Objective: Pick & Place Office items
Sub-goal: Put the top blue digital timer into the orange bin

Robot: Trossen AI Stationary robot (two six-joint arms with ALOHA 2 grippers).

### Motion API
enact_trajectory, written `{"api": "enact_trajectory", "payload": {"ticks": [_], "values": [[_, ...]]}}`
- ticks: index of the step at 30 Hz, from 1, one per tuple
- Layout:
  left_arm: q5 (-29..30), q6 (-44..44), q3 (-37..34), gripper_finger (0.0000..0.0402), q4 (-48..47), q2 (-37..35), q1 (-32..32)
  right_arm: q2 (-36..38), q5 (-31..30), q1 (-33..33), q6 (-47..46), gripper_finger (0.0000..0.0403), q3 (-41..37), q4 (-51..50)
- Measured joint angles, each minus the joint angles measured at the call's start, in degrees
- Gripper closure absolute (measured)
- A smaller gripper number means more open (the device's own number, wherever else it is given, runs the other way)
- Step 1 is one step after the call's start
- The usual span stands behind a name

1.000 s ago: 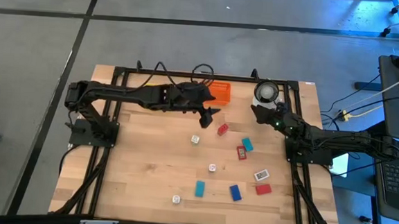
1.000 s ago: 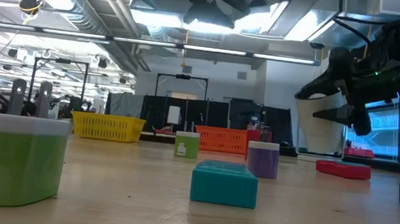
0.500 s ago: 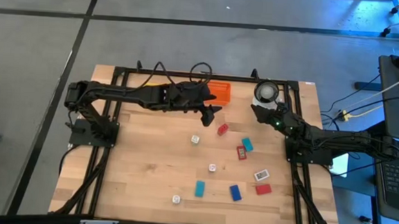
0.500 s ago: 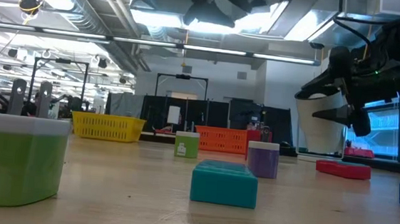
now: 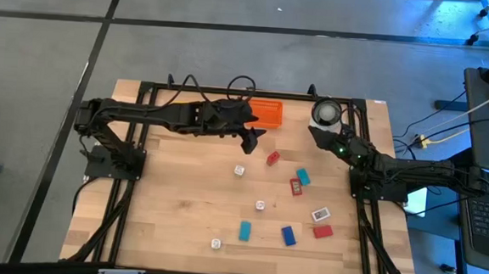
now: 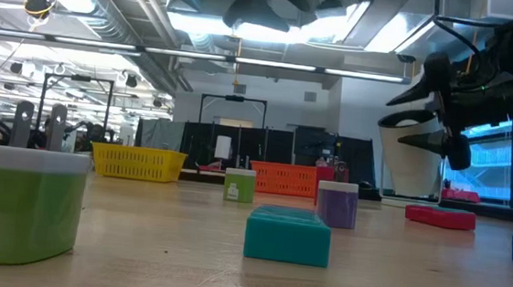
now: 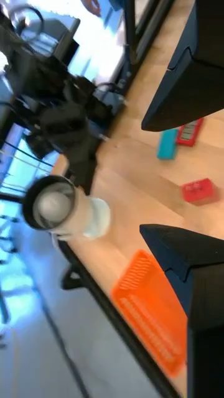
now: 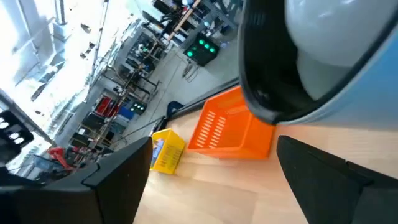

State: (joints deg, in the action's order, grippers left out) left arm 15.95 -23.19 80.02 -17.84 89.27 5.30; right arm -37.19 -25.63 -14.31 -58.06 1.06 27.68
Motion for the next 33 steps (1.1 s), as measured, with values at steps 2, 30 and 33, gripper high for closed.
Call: {"api": "enact_trajectory", "payload": {"ticks": [2,30,33], "values": [[0.0,-1.4,0.0,0.0148,-0.7,-0.7,0.0,0.0,2.2,0.0,0.0,0.0056,0.0,1.1],[5.5,-3.1,0.0,0.0149,-5.5,-4.5,-1.9,0.0,4.1,0.0,-22.2,0.0056,0.0,8.9],[5.5,-3.1,0.0,0.0149,-6.4,-4.5,-1.9,0.0,8.5,0.0,-17.8,0.0056,0.0,8.8]]}}
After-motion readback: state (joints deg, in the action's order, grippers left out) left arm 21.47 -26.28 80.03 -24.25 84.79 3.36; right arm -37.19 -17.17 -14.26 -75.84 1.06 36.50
